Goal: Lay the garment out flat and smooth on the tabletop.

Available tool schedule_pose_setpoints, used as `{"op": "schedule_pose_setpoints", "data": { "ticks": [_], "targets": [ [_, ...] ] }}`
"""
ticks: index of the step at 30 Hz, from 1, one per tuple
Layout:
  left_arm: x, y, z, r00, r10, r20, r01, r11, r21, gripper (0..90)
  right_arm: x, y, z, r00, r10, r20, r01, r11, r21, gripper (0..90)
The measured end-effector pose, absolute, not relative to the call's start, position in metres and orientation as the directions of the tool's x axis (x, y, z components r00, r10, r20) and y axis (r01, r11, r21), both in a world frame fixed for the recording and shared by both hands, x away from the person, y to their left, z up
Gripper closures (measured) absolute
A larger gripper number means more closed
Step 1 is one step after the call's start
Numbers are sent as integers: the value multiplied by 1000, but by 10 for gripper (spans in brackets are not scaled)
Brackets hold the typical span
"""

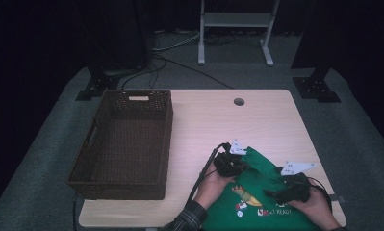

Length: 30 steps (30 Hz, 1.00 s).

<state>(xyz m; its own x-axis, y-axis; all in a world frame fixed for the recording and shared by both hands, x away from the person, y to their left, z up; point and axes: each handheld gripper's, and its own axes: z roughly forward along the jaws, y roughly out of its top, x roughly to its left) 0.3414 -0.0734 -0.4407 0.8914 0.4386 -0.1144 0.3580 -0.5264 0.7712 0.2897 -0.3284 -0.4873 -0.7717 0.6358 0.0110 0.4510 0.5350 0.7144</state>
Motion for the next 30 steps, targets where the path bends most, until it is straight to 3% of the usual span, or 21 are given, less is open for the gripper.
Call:
{"op": "schedule_pose_setpoints", "data": {
  "ticks": [30],
  "targets": [
    [358, -46, -439, 863, 480, -157, 401, -463, 790, 838, 288, -329, -487, -767, 642, 9, 454, 532, 715, 0]
  ]
}}
